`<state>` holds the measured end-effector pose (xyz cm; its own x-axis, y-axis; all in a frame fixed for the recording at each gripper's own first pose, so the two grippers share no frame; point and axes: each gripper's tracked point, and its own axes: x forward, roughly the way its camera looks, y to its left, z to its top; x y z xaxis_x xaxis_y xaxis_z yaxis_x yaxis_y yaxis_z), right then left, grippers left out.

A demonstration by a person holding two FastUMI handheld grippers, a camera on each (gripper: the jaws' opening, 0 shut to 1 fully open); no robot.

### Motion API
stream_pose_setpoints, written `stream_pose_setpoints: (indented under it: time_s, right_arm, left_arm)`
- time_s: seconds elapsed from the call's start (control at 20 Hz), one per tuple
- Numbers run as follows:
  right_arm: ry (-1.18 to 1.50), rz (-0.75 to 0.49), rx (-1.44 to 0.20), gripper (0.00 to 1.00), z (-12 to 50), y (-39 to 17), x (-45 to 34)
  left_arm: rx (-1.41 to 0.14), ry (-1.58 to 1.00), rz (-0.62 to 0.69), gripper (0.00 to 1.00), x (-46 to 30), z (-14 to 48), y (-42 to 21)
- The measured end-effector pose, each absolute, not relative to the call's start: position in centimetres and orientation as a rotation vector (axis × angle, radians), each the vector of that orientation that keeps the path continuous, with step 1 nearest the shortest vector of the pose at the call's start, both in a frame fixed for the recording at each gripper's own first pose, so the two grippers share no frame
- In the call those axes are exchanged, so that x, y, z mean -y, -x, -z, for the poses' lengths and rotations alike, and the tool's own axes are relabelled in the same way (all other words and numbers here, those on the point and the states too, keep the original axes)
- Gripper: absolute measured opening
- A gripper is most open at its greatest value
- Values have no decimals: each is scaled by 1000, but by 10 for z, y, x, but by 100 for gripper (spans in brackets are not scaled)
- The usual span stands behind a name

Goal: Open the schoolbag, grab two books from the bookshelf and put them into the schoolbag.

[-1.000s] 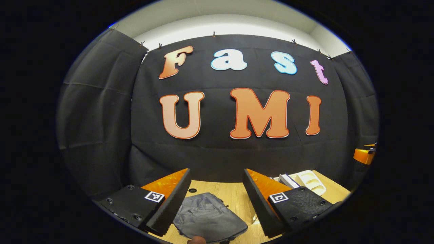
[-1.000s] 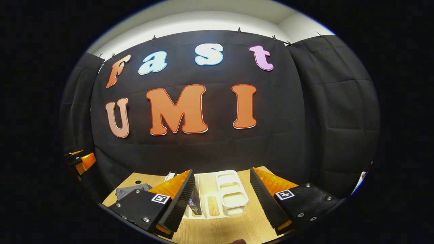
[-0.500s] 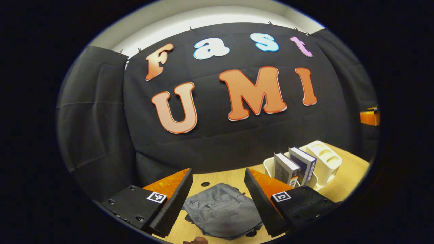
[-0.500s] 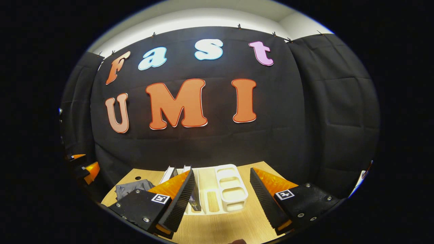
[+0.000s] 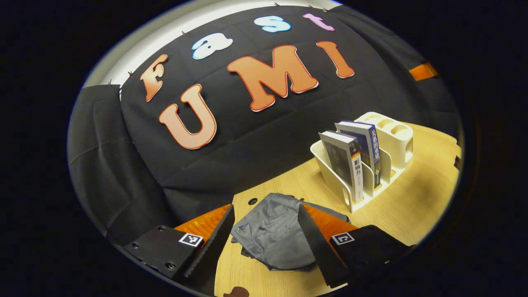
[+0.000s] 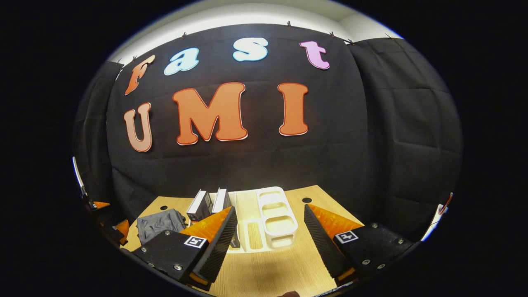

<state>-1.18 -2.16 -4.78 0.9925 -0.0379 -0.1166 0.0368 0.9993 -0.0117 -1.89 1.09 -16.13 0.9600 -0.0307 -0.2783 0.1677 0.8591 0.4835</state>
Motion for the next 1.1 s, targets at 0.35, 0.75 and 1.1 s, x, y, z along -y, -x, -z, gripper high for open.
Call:
stream_pose_setpoints:
  time_s: [0.35, 0.75, 1.1]
  right_arm:
    - [43, 62, -186, 97, 78, 14, 31]
    - [58, 86, -290, 97, 112, 13, 48]
    - [91, 95, -355, 97, 132, 12, 59]
  left_arm:
    - [-406, -670, 198, 97, 3, 254, 42]
    - [-532, -780, 276, 97, 14, 337, 44]
    - [-612, -814, 258, 98, 2, 379, 23]
